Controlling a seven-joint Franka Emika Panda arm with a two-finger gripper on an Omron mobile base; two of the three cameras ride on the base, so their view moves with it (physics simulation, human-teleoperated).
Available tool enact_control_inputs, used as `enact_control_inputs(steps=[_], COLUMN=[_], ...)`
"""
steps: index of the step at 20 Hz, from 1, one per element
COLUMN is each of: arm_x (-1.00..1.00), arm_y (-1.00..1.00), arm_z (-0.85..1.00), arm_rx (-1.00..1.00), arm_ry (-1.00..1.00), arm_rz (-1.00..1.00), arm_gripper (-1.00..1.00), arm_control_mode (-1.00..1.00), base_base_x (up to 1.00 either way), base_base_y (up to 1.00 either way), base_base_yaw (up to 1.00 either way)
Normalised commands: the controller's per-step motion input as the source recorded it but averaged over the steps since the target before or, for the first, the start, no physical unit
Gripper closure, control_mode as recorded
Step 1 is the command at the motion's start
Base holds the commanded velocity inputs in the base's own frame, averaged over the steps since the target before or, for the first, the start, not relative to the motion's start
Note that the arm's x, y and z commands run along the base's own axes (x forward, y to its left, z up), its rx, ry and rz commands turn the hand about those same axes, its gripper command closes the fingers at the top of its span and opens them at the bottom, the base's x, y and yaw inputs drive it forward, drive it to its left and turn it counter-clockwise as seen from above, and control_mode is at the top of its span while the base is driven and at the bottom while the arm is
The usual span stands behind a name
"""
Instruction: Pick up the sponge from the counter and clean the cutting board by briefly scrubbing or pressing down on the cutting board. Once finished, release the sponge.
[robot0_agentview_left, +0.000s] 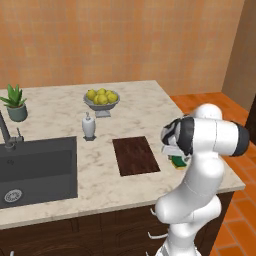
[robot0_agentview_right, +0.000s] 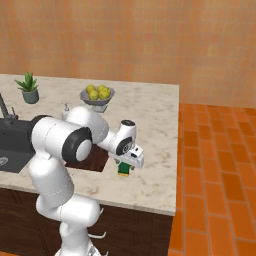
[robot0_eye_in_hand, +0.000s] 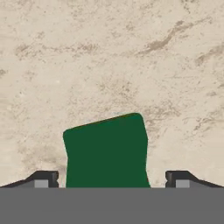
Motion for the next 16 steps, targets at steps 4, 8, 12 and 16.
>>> enact_control_inputs(steps=[4,8,12,16], arm_x=[-0.51,-0.53,-0.68,-0.81], arm_y=[0.11,0.61,0.64,0.69], arm_z=[0.62,0.79,0.71,0.55], arm_rx=[-0.03,-0.10,-0.08,-0.08], arm_ry=[0.00,0.00,-0.02,-0.08], arm_rz=[-0.01,0.00,0.05,0.11], arm_gripper=[-1.00,-1.00,-1.00,-1.00], arm_control_mode=[-1.00,-1.00,-1.00,-1.00], base_base_x=[0.00,0.00,0.00,0.00], base_base_y=[0.00,0.00,0.00,0.00], base_base_yaw=[0.00,0.00,0.00,0.00])
